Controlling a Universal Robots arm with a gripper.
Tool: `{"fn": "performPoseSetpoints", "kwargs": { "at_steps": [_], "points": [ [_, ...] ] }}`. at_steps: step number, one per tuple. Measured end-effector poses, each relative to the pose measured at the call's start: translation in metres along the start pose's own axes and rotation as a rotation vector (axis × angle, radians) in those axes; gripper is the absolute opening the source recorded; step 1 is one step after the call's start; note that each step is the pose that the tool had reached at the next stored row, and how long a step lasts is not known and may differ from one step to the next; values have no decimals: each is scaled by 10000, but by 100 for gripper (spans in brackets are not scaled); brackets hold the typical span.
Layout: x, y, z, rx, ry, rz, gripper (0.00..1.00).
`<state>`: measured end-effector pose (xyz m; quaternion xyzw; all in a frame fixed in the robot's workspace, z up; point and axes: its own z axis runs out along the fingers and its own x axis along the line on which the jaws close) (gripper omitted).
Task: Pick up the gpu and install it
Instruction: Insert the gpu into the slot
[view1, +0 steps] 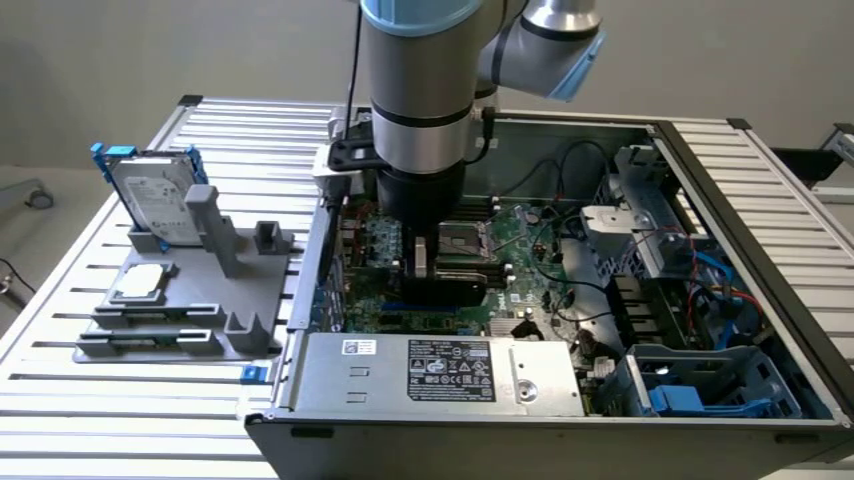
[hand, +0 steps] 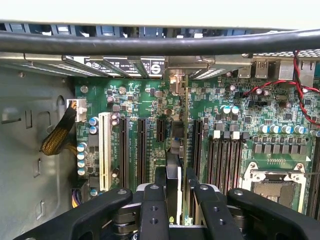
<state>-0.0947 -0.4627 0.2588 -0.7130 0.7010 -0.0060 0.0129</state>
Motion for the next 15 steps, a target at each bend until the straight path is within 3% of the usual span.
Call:
{"fn": "performPoseSetpoints", "kwargs": {
  "at_steps": [9,15],
  "points": [
    [-2,0,-11,-3,-3,1,26],
    [-4,8,-12,-37,-1,1,26]
  ]
}}
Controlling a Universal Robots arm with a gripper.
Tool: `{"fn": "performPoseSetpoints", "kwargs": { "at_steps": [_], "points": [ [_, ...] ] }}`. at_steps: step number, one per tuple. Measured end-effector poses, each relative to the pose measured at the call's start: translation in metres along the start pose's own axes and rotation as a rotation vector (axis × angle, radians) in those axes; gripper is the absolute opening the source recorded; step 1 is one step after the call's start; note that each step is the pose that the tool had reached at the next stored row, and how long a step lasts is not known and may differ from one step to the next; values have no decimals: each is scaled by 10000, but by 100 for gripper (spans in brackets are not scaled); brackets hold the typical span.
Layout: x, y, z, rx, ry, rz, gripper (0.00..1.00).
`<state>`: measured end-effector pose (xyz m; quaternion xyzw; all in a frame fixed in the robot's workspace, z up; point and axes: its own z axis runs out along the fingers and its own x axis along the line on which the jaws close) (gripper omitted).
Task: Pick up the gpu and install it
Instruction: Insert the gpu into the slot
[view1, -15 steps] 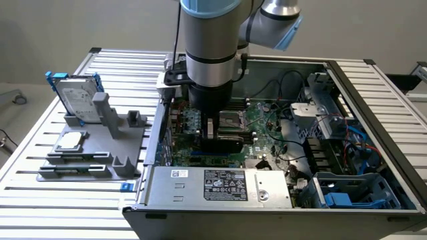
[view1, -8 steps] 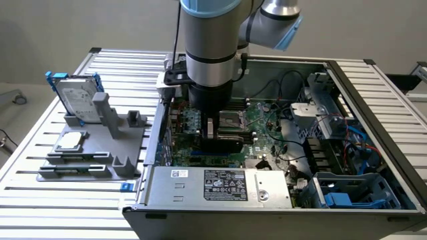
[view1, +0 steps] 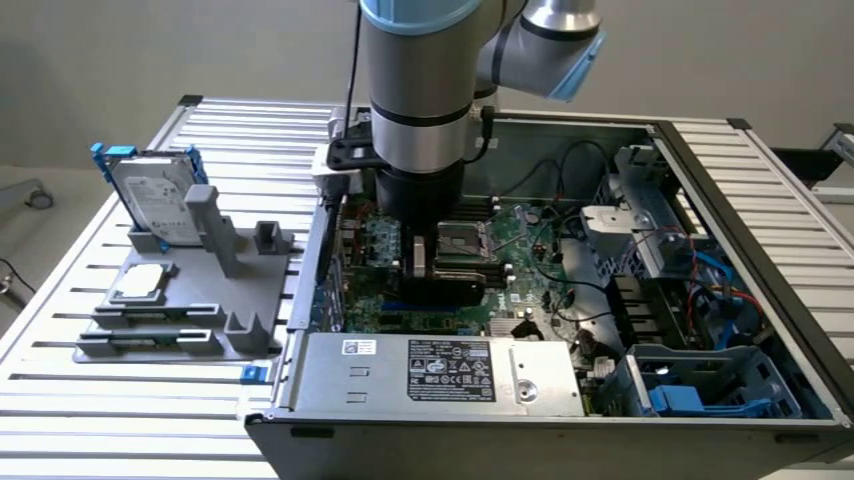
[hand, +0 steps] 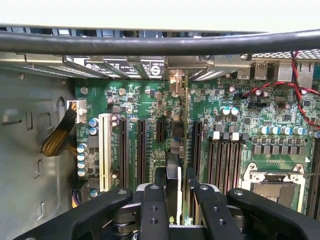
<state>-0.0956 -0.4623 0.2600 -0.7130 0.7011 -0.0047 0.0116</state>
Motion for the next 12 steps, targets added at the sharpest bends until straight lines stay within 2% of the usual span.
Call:
{"fn": "performPoseSetpoints", "kwargs": {
  "at_steps": [12],
  "points": [
    [0,2,57,-8,-1,1,26]
  ]
}}
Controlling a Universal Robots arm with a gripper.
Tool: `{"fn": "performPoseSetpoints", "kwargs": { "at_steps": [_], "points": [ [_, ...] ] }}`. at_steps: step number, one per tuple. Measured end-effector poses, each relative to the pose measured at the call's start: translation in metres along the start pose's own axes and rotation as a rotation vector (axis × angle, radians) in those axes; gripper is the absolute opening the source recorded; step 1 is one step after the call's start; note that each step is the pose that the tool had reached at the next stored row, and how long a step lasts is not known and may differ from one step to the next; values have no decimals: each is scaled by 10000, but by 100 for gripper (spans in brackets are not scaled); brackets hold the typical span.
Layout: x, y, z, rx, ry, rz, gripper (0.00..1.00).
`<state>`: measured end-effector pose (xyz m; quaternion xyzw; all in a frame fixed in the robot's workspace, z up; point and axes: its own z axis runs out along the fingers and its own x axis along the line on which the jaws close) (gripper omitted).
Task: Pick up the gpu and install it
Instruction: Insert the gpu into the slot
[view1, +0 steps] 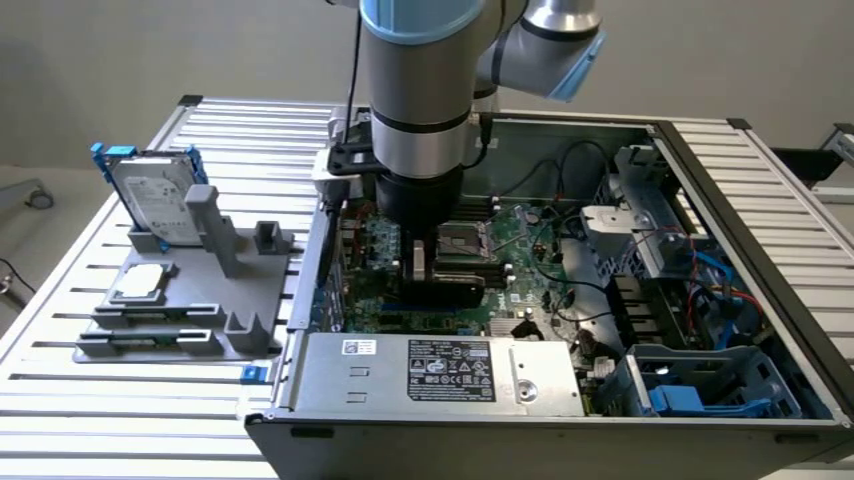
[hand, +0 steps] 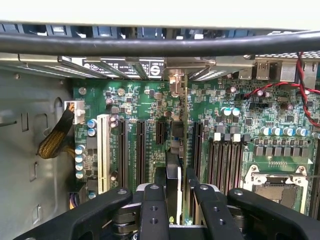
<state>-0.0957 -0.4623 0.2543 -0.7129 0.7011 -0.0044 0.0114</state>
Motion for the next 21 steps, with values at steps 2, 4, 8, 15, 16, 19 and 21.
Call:
{"fn": "performPoseSetpoints", "kwargs": {
  "at_steps": [2,4,8,15,16,19,21],
  "points": [
    [0,0,7,-5,0,-1,26],
    [0,0,14,-11,2,-1,26],
    [1,0,26,-23,3,-1,26],
    [-1,0,36,-35,-14,0,27],
    [-1,0,34,-37,-9,1,27],
    [0,0,16,-51,-1,-1,45],
    [-1,0,-11,-59,-1,0,45]
  ]
}}
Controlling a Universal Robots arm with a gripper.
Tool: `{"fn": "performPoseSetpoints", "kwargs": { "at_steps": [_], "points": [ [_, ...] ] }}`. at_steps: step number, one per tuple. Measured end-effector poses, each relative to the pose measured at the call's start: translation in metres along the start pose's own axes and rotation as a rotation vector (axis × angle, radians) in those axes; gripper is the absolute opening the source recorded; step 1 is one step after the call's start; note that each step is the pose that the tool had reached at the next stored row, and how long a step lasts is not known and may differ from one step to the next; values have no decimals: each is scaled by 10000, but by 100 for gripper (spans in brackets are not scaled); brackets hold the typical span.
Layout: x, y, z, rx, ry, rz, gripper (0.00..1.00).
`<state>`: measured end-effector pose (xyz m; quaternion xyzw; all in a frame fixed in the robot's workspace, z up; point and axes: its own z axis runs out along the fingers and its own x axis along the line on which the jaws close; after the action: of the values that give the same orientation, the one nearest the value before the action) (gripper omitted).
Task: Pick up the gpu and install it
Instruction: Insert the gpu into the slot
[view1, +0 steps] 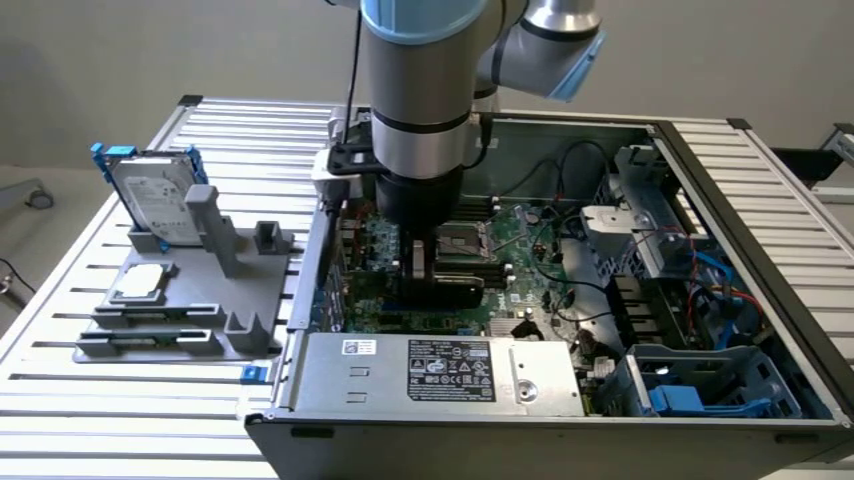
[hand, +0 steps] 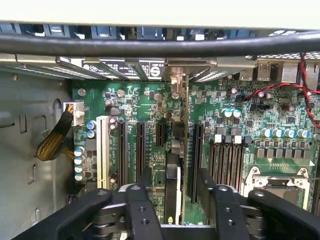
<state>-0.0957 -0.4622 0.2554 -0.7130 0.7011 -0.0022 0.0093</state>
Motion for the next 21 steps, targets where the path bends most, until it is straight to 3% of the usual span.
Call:
{"fn": "performPoseSetpoints", "kwargs": {
  "at_steps": [1,8,16,18,21],
  "points": [
    [0,0,-18,-5,0,0,52],
    [-2,-3,-184,-104,-2,0,52],
    [-5,-30,-320,-345,-5,3,52],
    [-5,-36,-333,-396,-7,4,44],
    [-5,-36,-334,-415,-10,6,37]
  ]
}}
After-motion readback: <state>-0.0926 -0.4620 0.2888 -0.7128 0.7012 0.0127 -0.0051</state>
